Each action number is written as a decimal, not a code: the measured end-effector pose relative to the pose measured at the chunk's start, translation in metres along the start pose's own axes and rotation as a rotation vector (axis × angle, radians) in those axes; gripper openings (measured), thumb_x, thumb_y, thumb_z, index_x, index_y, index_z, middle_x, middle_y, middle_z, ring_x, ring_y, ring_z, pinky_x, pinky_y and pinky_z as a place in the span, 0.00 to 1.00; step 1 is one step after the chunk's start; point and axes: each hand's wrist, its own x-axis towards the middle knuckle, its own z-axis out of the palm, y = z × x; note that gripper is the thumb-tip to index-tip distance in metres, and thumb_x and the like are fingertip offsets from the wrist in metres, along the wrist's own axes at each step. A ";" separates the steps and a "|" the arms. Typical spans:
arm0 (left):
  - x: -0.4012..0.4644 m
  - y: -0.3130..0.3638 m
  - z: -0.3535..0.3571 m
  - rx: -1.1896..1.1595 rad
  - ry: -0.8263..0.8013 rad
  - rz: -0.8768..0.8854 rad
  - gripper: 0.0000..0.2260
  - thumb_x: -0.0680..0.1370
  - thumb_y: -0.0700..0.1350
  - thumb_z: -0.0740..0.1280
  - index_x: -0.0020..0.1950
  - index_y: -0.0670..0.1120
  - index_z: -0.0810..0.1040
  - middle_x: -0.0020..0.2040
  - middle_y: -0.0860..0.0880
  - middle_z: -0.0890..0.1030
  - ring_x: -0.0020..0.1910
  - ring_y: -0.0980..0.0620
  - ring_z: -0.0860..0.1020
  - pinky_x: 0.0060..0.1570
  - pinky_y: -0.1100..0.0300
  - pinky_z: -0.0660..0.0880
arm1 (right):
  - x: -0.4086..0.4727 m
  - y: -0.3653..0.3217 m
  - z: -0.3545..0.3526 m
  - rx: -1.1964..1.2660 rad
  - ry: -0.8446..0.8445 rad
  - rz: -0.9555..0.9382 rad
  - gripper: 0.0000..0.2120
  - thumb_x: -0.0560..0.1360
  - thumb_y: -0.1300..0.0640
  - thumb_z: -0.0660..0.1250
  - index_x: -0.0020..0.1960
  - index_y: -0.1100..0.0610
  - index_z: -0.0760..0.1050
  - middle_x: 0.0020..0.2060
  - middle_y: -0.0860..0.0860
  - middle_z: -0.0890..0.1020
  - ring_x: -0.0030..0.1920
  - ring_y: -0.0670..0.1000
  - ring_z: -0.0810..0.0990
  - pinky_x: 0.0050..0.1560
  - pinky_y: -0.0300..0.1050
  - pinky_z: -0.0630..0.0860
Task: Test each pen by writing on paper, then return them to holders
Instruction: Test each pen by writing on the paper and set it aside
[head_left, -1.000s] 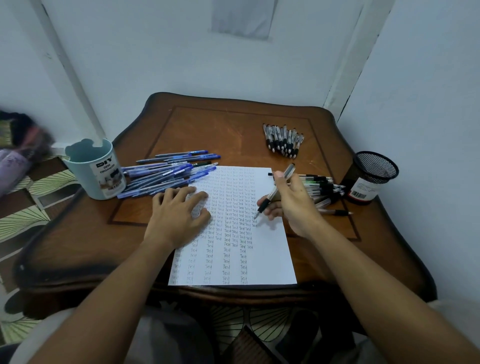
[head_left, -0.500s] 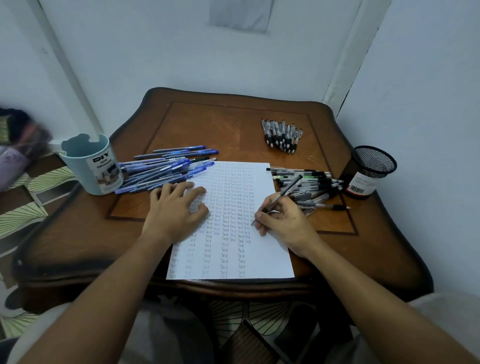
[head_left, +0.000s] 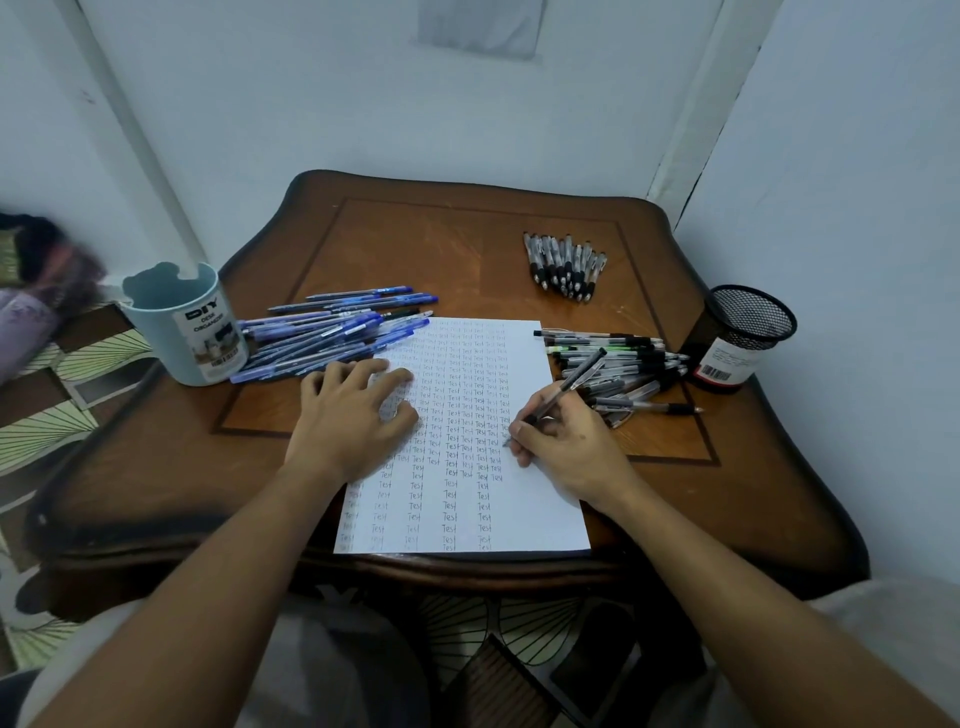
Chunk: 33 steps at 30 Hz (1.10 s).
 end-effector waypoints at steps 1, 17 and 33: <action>0.000 0.000 0.000 -0.001 0.003 0.001 0.26 0.74 0.64 0.47 0.70 0.62 0.69 0.73 0.57 0.67 0.68 0.51 0.62 0.67 0.47 0.54 | 0.000 -0.001 0.000 0.041 0.009 0.009 0.08 0.77 0.67 0.69 0.48 0.59 0.71 0.36 0.58 0.83 0.39 0.60 0.82 0.46 0.59 0.81; 0.001 0.000 -0.001 -0.008 -0.008 -0.004 0.30 0.73 0.66 0.45 0.71 0.62 0.69 0.73 0.57 0.67 0.69 0.52 0.61 0.68 0.47 0.54 | -0.001 0.000 0.000 0.022 0.024 -0.009 0.07 0.78 0.67 0.69 0.49 0.60 0.71 0.37 0.61 0.82 0.37 0.59 0.80 0.44 0.62 0.79; 0.002 0.000 -0.001 0.002 -0.011 -0.002 0.29 0.74 0.66 0.46 0.71 0.62 0.68 0.73 0.57 0.67 0.69 0.52 0.62 0.68 0.47 0.54 | 0.002 0.003 -0.004 0.202 0.052 0.012 0.08 0.77 0.70 0.68 0.47 0.61 0.70 0.36 0.61 0.80 0.38 0.62 0.78 0.36 0.53 0.76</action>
